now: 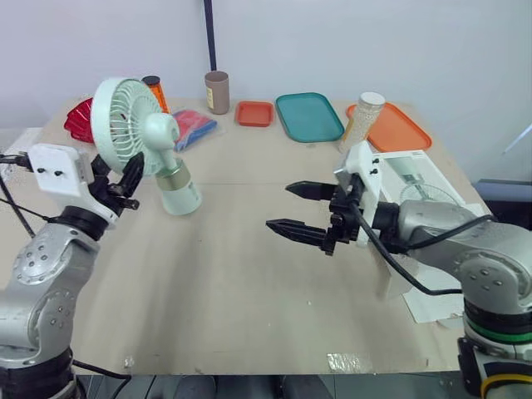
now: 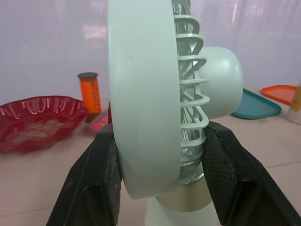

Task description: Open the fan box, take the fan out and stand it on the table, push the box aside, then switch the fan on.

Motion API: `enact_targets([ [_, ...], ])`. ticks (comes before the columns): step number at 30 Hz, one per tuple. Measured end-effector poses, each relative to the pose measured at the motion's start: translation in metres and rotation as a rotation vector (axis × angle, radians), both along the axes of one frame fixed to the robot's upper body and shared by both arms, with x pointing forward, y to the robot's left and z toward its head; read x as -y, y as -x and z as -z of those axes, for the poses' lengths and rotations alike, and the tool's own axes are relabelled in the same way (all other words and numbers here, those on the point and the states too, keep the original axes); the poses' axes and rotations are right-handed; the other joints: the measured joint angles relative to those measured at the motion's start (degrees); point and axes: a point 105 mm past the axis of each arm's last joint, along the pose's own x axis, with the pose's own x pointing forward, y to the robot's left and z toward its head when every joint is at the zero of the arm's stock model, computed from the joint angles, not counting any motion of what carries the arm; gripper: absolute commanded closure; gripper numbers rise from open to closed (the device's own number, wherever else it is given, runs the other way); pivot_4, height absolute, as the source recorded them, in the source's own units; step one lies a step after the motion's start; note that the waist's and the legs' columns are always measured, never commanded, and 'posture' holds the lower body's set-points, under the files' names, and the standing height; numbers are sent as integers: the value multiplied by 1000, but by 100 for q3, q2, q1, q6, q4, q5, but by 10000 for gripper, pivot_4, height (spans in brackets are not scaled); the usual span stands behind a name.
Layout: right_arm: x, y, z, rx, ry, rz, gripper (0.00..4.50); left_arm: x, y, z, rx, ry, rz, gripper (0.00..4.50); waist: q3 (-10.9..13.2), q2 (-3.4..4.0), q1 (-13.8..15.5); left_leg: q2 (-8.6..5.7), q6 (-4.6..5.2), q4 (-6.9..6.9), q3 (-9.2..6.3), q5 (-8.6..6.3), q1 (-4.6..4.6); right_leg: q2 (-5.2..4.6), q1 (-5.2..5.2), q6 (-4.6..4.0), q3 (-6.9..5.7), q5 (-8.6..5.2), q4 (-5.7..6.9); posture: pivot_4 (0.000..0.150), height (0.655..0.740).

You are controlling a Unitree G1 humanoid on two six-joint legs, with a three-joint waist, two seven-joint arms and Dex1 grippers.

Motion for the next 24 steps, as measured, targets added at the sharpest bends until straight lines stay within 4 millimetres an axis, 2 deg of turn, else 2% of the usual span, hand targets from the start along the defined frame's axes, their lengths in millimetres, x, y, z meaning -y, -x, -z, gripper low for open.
enact_targets([
  [3, -7, -4, -2, 16, -15, 23, 0, 12, 1, 2, -13, 13, 41, 26072, 0, 0, -8, 1, -2, 0, 0, 1, 2, 2, -1, -1, 1, 1, 3, 1500, 7400],
  [9, -18, -16, 0, 6, -31, 74, 0, 23, -1, 5, -48, 36, 66, 26072, 0, 0, -5, 0, -10, 0, -1, 6, 2, 1, -1, -1, 0, 1, 4, 1500, 7400],
  [15, -22, -22, 2, 9, -20, 99, 0, 35, 1, 4, -53, 23, 87, 26072, 0, 0, -5, -1, -11, -1, -2, 7, 1, 0, -1, -1, -1, 1, 3, 1500, 7400],
  [16, -27, -27, 4, 5, -9, 101, 0, 44, 3, 4, -49, 7, 114, 26072, 0, 1, -13, -1, -13, -1, -1, 7, 3, 1, -1, -1, 1, 1, 5, 1500, 7400],
  [18, -30, -29, 5, 5, -6, 100, 0, 50, 4, 4, -50, 0, 134, 26072, 0, 1, -10, -1, -15, -1, -3, 9, 3, 2, -1, -1, -1, 1, 6, 1500, 7400],
  [20, -41, -36, 5, 5, -11, 98, 0, 58, 6, 7, -54, 4, 162, 26072, 0, 1, -23, 0, -15, -2, 0, 9, 4, 2, -3, -1, 3, 1, 6, 1500, 7400],
  [24, -51, -46, 15, 2, 17, 107, 0, 62, 8, 12, -69, -2, 182, 26072, 1, 1, -12, -1, -16, -3, -2, 9, 0, -1, -5, -1, 0, 1, 5, 1500, 7400],
])
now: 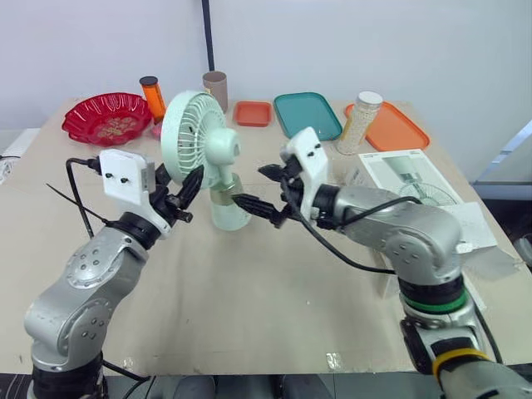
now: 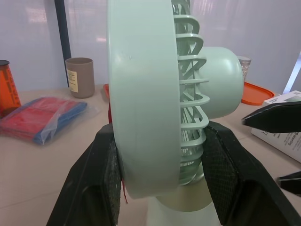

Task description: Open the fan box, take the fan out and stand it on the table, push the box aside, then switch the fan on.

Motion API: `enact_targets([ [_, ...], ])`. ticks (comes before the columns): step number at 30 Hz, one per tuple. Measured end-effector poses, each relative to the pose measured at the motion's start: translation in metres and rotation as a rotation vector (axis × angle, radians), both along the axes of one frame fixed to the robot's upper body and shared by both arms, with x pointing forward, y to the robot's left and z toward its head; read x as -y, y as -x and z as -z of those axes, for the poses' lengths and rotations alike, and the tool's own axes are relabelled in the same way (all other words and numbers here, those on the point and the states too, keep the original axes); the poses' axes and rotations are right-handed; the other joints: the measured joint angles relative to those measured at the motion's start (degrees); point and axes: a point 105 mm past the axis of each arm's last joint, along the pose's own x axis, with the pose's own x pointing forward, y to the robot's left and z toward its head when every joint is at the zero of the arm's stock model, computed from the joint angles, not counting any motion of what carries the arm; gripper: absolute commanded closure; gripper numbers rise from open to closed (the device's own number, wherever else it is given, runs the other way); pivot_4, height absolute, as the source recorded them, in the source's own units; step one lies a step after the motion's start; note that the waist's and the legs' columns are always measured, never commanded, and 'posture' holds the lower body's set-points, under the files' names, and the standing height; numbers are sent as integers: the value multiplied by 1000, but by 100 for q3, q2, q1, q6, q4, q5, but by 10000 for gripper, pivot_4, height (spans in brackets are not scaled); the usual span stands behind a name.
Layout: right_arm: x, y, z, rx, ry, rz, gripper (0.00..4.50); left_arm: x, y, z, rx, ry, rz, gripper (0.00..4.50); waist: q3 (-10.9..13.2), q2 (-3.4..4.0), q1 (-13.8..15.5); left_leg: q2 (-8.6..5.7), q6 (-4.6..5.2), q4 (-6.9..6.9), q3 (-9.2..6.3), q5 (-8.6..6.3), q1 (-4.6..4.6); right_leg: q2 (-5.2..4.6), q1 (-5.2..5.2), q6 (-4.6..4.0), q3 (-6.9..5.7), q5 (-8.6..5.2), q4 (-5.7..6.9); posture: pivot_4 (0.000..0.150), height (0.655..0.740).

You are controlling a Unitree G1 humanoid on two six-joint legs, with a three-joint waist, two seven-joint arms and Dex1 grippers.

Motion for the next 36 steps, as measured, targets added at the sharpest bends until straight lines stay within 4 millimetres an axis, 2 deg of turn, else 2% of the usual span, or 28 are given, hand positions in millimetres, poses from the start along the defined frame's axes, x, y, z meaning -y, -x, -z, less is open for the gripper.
enact_targets([
  [6, -6, -14, -8, 35, -4, 15, 0, -2, 0, 4, -10, -1, -9, 26072, 0, 0, 0, 0, -4, 0, -3, 2, 1, 1, 0, -1, -3, 1, 2, 1500, 7400],
  [17, -20, -15, -3, 19, -23, 2, 0, 0, 1, 4, -4, -9, 7, 26072, 0, 1, -1, 1, -4, 0, -3, 2, 0, 0, -1, -1, -3, 1, 2, 1500, 7400],
  [36, -24, -24, 13, -35, -17, 37, 0, 0, 1, 4, 0, -12, 7, 26072, 1, 1, -3, 0, -4, -1, -3, 2, 0, 1, -2, -1, -3, 1, 2, 1500, 7400],
])
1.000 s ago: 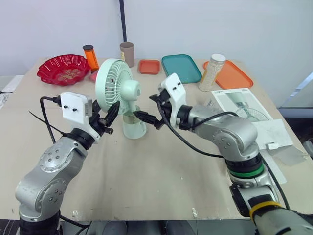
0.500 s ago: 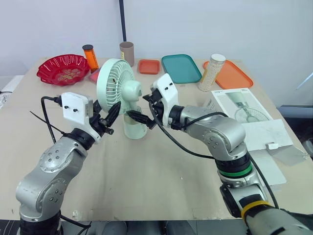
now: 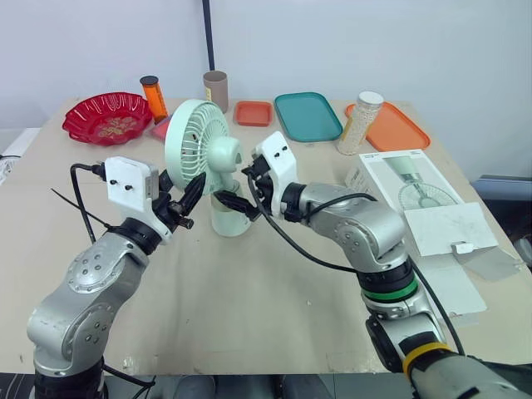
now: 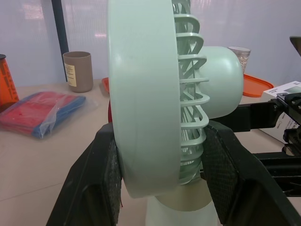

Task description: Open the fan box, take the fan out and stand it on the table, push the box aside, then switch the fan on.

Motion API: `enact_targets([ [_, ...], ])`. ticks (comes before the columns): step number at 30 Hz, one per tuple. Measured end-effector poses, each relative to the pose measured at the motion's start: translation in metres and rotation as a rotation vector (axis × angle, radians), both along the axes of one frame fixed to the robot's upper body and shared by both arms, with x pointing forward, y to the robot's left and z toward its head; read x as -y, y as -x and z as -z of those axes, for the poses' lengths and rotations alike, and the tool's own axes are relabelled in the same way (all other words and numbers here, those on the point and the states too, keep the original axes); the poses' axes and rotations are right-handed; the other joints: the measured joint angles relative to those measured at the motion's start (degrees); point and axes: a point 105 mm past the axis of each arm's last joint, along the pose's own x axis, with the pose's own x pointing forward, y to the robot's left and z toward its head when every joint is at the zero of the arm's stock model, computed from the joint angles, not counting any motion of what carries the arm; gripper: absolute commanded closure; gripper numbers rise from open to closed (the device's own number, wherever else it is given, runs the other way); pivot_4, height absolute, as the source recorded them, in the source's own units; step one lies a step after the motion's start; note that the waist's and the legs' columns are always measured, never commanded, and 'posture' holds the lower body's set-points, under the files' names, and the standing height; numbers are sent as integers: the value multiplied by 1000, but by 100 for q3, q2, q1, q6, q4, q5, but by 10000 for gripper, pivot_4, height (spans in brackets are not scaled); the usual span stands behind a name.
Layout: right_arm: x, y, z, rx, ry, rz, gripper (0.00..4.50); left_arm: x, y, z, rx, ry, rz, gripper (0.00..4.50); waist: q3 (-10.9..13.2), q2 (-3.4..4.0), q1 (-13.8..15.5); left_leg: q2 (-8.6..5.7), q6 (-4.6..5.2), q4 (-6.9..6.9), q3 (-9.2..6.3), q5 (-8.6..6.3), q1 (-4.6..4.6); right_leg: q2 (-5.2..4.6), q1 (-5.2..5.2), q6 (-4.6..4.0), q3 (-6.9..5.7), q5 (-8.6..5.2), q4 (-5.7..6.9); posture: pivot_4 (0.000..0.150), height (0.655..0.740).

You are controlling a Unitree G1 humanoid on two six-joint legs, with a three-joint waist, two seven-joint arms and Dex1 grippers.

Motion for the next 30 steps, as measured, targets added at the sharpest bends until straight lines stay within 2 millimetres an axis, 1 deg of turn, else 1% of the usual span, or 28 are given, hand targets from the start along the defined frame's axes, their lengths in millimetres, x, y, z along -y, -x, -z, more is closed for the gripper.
enact_targets([
  [15, -4, -1, 0, 10, -9, -8, 0, 1, 0, 0, 1, 19, -3, 26072, 0, 0, 0, 0, 0, -1, 0, 0, 0, 0, 0, 0, 0, 0, 0, 1500, 7400],
  [30, -4, -1, 0, 13, -2, -9, 0, 2, 0, 0, 0, 24, -2, 26072, 0, 0, 0, 0, 0, -1, 0, 0, 0, 0, 0, 0, 0, 0, 0, 1500, 7400],
])
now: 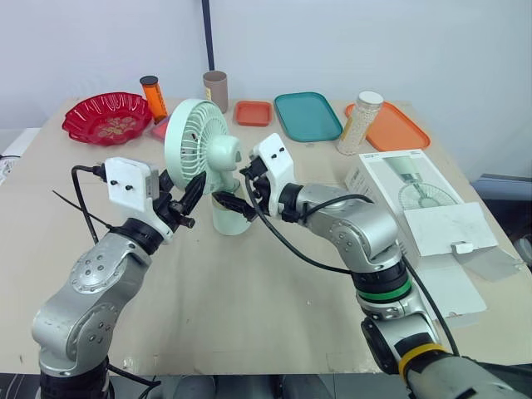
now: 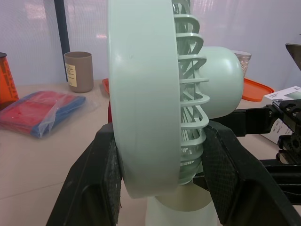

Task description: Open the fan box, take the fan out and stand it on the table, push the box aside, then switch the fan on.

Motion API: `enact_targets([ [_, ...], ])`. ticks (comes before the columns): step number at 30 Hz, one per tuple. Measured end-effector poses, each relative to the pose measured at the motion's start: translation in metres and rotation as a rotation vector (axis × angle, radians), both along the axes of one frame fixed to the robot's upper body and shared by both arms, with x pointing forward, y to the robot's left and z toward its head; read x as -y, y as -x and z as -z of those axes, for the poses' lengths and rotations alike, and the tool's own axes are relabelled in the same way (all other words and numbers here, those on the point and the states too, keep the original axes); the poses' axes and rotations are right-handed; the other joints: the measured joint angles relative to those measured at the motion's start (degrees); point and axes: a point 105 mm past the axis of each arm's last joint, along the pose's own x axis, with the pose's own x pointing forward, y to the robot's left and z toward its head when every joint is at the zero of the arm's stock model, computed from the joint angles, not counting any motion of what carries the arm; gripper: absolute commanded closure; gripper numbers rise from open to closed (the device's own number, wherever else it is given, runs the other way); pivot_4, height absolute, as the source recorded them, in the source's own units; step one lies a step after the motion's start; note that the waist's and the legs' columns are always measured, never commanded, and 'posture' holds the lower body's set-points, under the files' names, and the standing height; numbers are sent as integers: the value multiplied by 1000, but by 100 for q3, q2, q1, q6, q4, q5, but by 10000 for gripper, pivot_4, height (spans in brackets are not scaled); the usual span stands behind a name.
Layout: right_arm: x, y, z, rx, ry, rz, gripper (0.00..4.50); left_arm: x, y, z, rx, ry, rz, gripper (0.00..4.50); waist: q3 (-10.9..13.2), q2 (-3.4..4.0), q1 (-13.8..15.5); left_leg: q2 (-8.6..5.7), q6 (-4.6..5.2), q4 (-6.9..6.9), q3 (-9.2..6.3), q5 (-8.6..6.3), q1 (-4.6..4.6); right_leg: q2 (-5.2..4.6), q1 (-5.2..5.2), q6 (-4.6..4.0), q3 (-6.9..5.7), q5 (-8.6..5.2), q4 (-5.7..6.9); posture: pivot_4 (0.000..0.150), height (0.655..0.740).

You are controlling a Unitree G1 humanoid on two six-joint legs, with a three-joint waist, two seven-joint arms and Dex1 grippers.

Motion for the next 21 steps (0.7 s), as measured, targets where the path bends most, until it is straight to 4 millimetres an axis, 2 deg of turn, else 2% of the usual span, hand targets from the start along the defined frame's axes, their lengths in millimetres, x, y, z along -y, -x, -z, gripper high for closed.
enact_targets([
  [12, -1, 0, 0, -1, -3, 2, 0, 0, 0, 0, 1, 0, 1, 26072, 0, 0, 0, 0, 0, 0, 0, 0, 0, 0, 0, 0, 0, 0, 0, 1500, 7400],
  [14, -1, 0, 0, -2, -4, 1, 6107, 0, 0, 0, 1, 0, 1, 26072, 0, 0, 0, 0, 0, 0, 0, 0, 0, 0, 0, 0, 0, 0, 0, 1500, 7400],
  [15, -1, 0, 0, -3, -4, 1, 6988, 0, 0, 0, 1, 0, 1, 26072, 0, 0, 0, 0, 0, 0, 0, 0, 0, 0, 0, 0, 0, 0, 0, 1500, 7400],
  [16, -1, 0, 0, -3, -5, 1, 11243, 0, 0, 0, 2, 0, 2, 26072, 0, 0, 0, 0, 0, 0, 0, 0, 0, 0, 0, 0, 0, 0, 0, 1500, 7400],
  [21, -1, 0, 0, -3, -5, 1, 11243, 1, 0, -2, 7, 2, 4, 26072, 0, 0, 0, 0, 0, -1, 0, 0, 0, 0, 0, 0, 0, 0, 0, 1500, 7400],
])
